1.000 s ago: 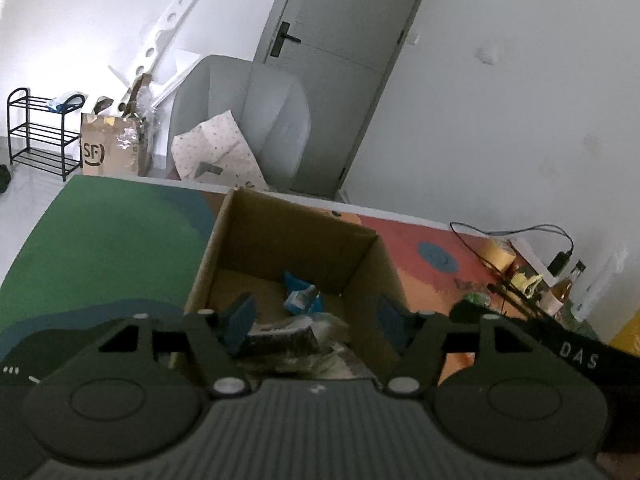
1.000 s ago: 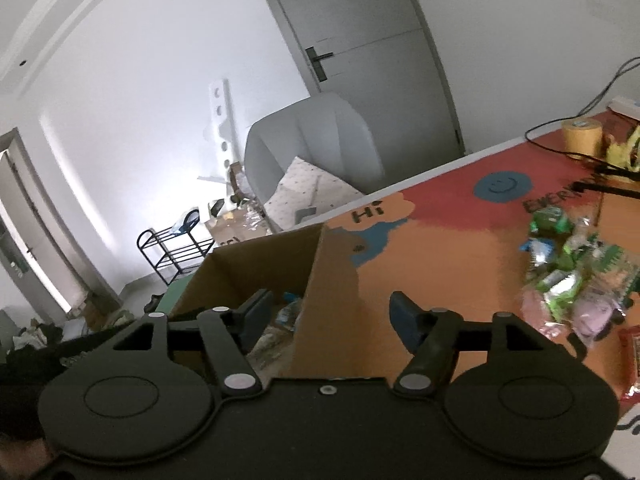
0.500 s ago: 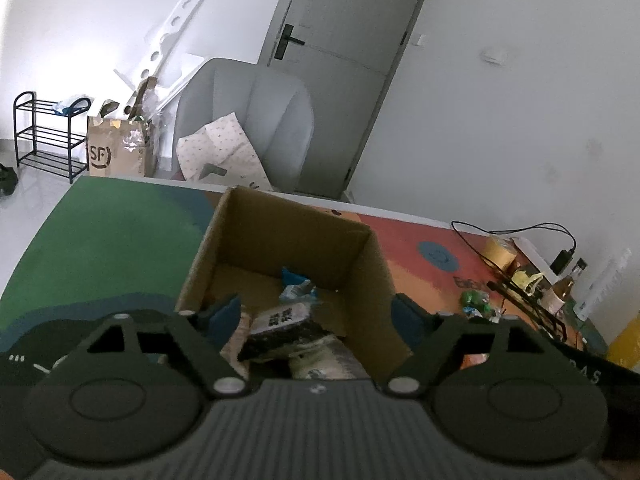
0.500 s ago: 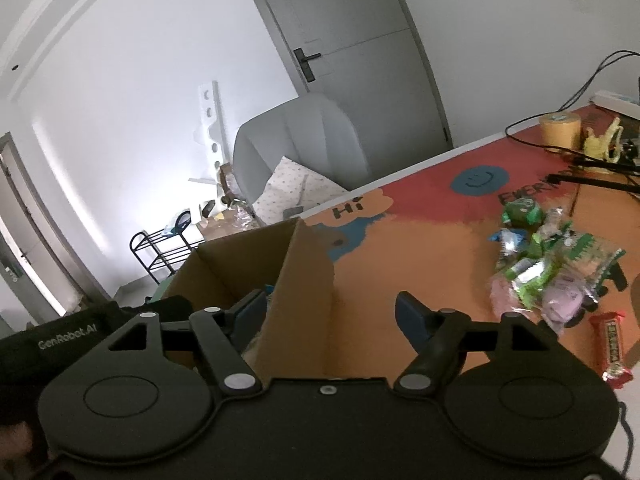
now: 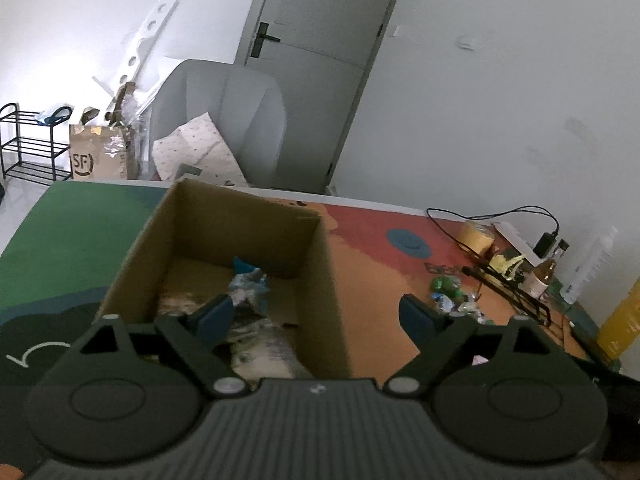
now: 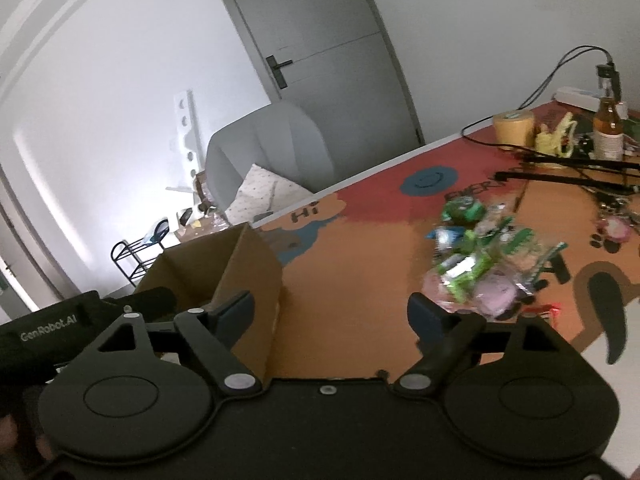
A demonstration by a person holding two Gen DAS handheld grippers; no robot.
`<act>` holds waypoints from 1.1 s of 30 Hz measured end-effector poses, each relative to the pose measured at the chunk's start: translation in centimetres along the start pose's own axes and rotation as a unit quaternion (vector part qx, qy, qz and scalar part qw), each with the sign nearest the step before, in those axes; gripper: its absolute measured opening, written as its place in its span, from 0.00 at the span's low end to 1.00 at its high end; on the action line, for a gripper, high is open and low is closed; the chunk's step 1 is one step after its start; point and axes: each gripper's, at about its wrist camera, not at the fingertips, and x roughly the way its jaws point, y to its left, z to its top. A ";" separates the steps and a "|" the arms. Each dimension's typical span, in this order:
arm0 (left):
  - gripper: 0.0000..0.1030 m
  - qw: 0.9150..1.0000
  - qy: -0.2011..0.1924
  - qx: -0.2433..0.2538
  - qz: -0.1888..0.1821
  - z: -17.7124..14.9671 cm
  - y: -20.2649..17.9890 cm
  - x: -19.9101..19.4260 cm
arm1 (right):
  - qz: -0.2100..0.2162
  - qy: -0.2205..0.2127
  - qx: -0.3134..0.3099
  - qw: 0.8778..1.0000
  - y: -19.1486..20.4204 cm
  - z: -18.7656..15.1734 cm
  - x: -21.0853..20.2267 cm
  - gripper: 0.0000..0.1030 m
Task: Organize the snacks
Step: 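Move both empty tools back toward the snack pile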
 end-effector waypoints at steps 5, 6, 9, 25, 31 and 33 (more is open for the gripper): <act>0.91 1.000 0.001 0.012 0.000 -0.4 -1.6 0.4 | -0.017 -0.003 -0.001 1.000 -1.2 0.1 -0.7 0.93; 0.93 1.000 0.002 0.017 -0.002 -0.4 -2.0 0.4 | -0.018 -0.003 -0.001 1.000 -1.5 0.1 -0.8 0.96; 0.95 1.000 0.001 0.030 -0.007 -0.6 -3.0 0.6 | -0.025 -0.005 0.002 1.000 -2.2 0.1 -1.3 1.00; 0.96 0.998 0.021 0.046 -0.042 -1.6 -7.0 2.5 | -0.061 -0.006 0.027 0.998 -7.3 0.2 -2.8 1.00; 0.96 0.997 0.025 0.053 -0.049 -2.0 -8.4 3.3 | -0.067 -0.002 0.037 0.997 -9.3 0.1 -3.0 1.00; 0.95 0.997 0.025 0.060 -0.051 -2.2 -9.0 3.4 | -0.071 -0.003 0.039 0.997 -9.9 0.1 -3.0 1.00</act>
